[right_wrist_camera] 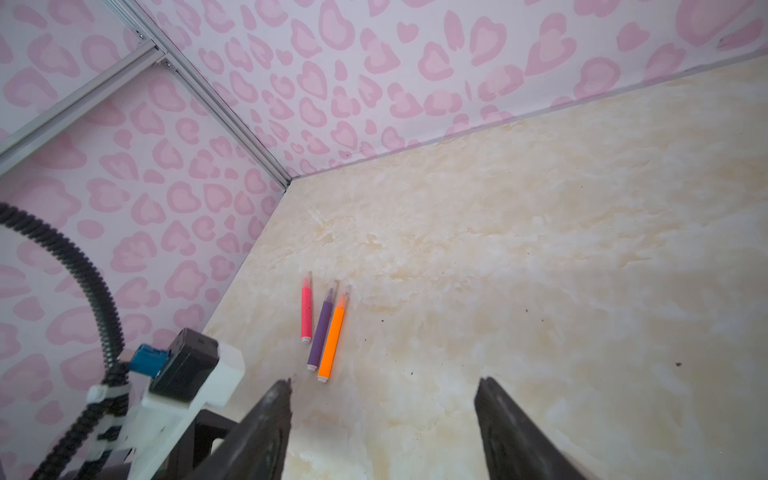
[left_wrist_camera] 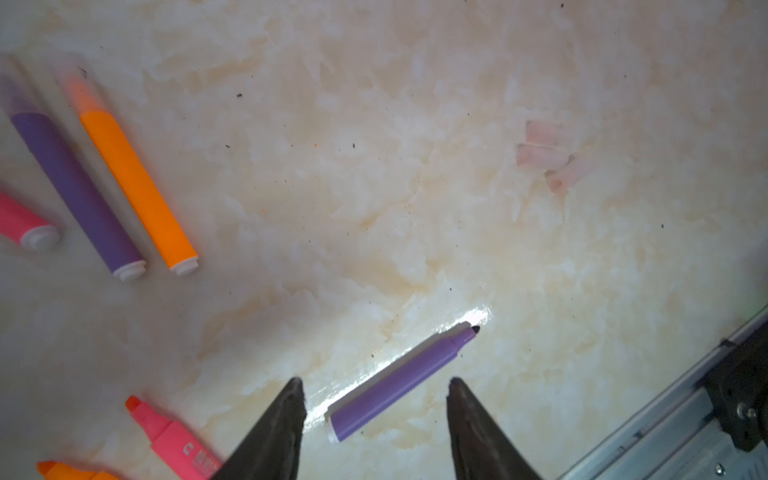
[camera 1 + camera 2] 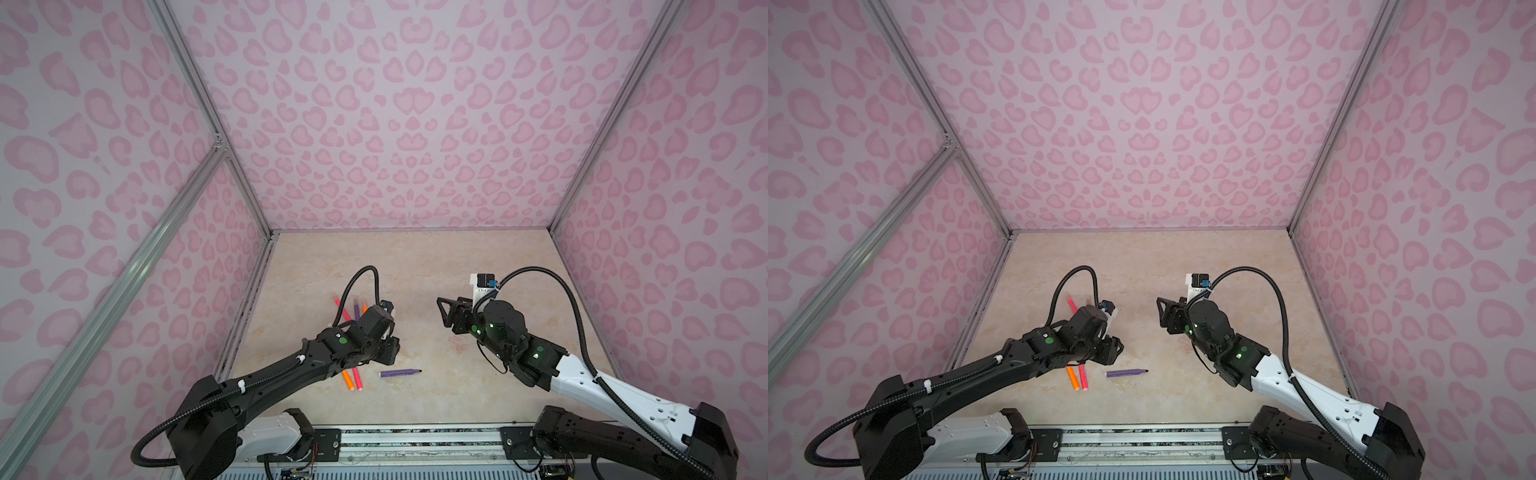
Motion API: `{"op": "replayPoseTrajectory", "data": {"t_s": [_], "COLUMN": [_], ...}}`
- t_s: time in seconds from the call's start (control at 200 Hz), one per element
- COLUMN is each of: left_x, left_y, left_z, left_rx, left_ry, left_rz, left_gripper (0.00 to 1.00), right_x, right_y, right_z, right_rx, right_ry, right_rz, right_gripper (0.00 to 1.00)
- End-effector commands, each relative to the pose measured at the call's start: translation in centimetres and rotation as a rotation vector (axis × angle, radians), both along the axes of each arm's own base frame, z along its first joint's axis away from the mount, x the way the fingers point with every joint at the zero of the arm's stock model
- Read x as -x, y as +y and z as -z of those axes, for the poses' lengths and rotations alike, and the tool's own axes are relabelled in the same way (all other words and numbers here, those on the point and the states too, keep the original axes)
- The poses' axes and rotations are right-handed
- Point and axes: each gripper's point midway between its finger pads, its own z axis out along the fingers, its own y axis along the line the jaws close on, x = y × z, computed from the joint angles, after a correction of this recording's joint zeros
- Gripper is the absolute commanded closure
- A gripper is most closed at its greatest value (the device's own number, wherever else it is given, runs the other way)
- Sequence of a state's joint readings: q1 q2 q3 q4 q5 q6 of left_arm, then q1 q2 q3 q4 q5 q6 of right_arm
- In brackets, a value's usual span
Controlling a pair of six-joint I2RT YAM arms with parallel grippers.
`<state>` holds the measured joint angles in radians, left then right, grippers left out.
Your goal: Insert the pens into the pen caps
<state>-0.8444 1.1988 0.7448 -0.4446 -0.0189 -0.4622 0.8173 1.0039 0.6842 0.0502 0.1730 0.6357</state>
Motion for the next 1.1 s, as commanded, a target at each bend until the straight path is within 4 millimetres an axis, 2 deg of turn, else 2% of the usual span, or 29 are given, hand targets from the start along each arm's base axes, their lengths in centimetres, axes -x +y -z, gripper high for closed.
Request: {"op": "replayPoseTrajectory", "data": {"t_s": [0.0, 0.205, 0.44, 0.61, 0.825, 1.095], "left_x": [2.3, 4.2, 4.8, 5.5, 4.5, 2.5], "left_y": [0.2, -0.7, -0.9, -1.4, -0.9, -0.8], "left_z": [0.9, 2.5, 5.1, 6.2, 7.0, 6.9], "left_rx": [-0.005, -0.087, -0.191, -0.231, -0.320, -0.400], "left_ry": [0.057, 0.078, 0.117, 0.135, 0.105, 0.044], "left_rz": [0.049, 0.133, 0.173, 0.214, 0.193, 0.155], "left_gripper": [0.40, 0.37, 0.37, 0.37, 0.37, 0.38], "right_x": [-0.2, -0.4, -0.5, -0.5, -0.6, -0.6], "right_y": [0.0, 0.7, 0.7, 0.6, 0.5, 0.6], "right_z": [-0.3, 0.4, 0.5, 0.5, 0.7, 0.7], "right_rx": [-0.012, -0.010, 0.000, 0.005, 0.009, 0.012], "right_ry": [-0.020, 0.008, 0.015, 0.011, 0.012, 0.014], "right_rz": [0.007, -0.008, -0.007, -0.001, 0.002, 0.002], "right_gripper": [0.29, 0.30, 0.30, 0.30, 0.30, 0.29]}}
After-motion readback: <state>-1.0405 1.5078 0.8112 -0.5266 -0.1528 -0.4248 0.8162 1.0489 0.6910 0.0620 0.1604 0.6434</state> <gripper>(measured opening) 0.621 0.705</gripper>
